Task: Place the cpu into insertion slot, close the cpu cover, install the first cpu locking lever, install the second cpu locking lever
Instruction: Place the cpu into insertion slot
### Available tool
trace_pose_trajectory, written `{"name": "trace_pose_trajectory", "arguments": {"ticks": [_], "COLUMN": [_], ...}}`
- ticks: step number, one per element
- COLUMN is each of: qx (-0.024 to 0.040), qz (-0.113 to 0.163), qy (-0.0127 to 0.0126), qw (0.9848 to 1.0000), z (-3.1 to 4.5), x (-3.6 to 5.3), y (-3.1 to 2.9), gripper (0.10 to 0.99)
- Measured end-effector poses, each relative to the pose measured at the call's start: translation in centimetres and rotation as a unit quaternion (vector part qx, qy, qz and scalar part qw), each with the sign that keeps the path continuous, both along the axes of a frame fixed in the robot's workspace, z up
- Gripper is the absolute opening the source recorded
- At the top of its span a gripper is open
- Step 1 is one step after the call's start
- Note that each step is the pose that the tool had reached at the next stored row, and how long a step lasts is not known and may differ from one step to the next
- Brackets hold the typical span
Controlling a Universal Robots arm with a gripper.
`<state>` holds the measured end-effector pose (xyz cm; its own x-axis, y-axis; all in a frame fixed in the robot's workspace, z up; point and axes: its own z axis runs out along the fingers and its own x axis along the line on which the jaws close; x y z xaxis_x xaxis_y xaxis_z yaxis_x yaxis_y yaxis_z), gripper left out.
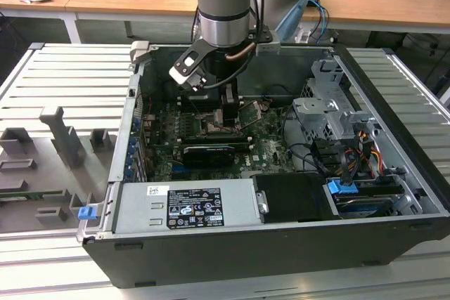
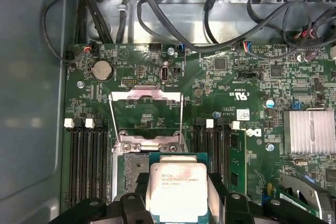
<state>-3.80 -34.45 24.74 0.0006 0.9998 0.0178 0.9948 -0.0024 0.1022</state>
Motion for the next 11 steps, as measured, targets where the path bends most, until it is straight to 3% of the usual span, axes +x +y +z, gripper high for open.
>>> {"name": "trace_pose_trajectory", "arguments": {"ticks": [3, 11], "qx": [0.0, 0.0], "qz": [0.0, 0.0], "qy": [0.0, 0.0], "qw": [1.0, 1.0], "z": [-0.22, -1.04], "x": [0.0, -0.53], "y": [0.49, 0.89], "gripper": [0.522, 0.522]}}
